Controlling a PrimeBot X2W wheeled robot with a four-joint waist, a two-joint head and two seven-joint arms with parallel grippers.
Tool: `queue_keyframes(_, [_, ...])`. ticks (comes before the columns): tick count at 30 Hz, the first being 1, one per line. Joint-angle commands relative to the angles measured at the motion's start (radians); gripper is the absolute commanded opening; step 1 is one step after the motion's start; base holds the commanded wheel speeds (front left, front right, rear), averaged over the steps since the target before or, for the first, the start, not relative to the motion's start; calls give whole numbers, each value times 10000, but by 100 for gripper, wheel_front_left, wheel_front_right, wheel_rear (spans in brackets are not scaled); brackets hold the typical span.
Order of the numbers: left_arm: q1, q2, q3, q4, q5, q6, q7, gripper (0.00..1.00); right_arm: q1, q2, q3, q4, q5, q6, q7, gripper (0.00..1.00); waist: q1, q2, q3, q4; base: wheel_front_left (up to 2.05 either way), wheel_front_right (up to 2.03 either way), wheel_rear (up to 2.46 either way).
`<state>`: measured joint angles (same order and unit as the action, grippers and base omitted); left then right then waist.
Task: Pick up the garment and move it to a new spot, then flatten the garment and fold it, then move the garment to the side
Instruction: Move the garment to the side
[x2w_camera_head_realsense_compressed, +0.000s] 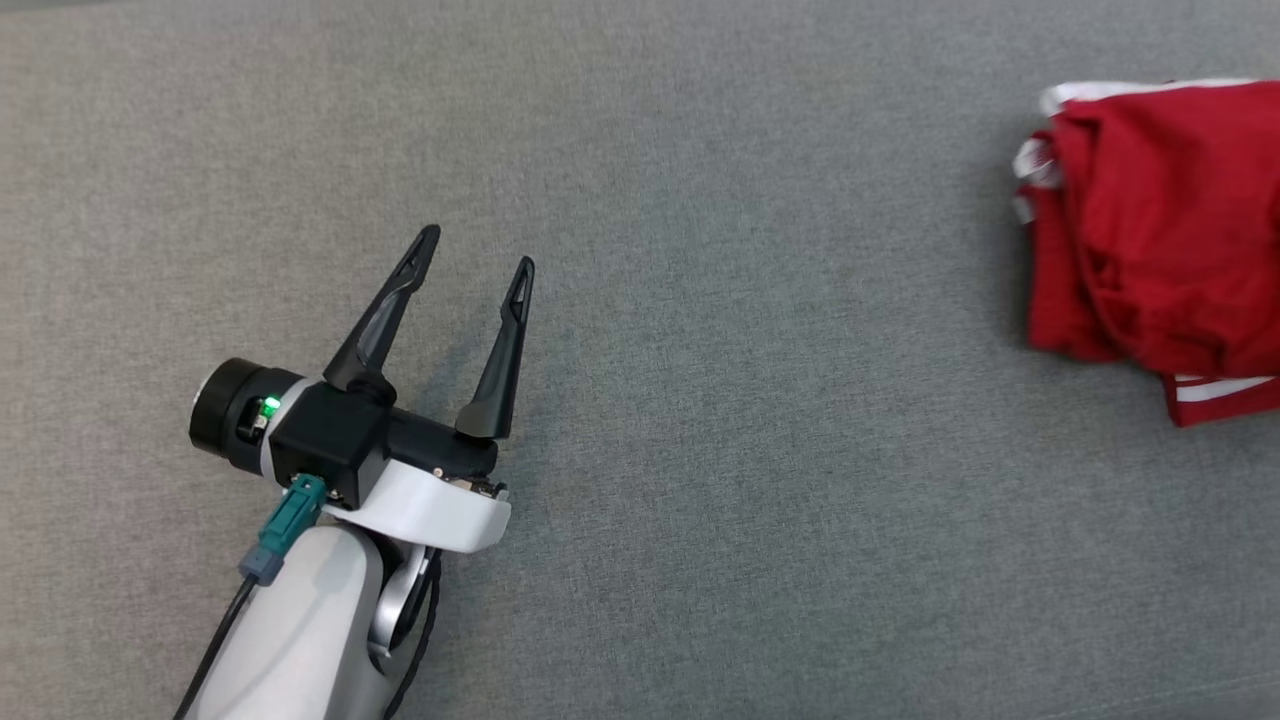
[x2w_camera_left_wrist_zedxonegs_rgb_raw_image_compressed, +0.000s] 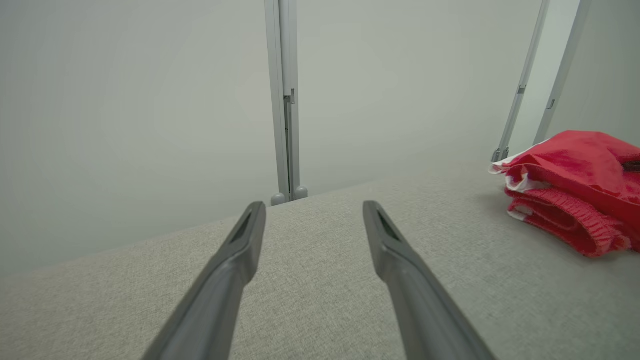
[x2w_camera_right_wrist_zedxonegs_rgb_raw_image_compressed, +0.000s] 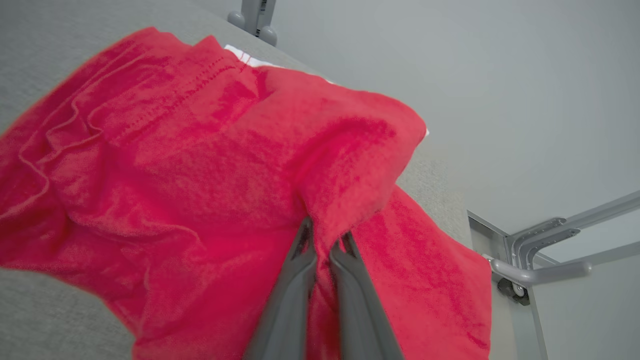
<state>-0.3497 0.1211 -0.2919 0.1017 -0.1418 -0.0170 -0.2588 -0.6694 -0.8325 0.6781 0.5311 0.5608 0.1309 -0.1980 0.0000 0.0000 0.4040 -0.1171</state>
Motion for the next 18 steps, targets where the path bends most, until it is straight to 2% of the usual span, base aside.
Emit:
queue_keyframes(1, [-186, 110, 24, -68, 123, -30, -17, 100, -78, -114, -131, 65, 242, -2, -106, 0, 0, 0, 290, -6, 0, 0, 0])
queue_keyframes(4, [-368, 157, 7, -240, 60, -73, 75, 100, -97, -493, -526, 409, 673, -2, -222, 0, 0, 0, 656, -64, 0, 0, 0])
queue_keyframes(9, [-630, 327, -64, -498, 191, -117, 180, 100, -239, -713, -881, 1191, 1129, -3, -414, 0, 0, 0, 1187, -91, 0, 0, 0])
queue_keyframes(14, [-815, 450, -198, -725, 287, -149, 342, 100, -635, -281, -1231, 2075, 1250, -3, -625, 1, 0, 0, 1506, -177, 0, 0, 0])
queue_keyframes(15, [-834, 451, -215, -754, 299, -135, 363, 100, -729, -204, -1336, 2246, 1205, -3, -632, 31, 0, 0, 1528, -191, 0, 0, 0])
queue_keyframes(17, [-867, 482, -226, -779, 297, -115, 382, 100, -881, 56, -1515, 2441, 1141, -3, -673, 100, 0, 0, 1543, -227, 0, 0, 0])
queue_keyframes(18, [-860, 510, -216, -775, 285, -107, 391, 100, -911, 159, -1618, 2540, 1042, -2, -684, 100, 0, 0, 1522, -252, 0, 0, 0])
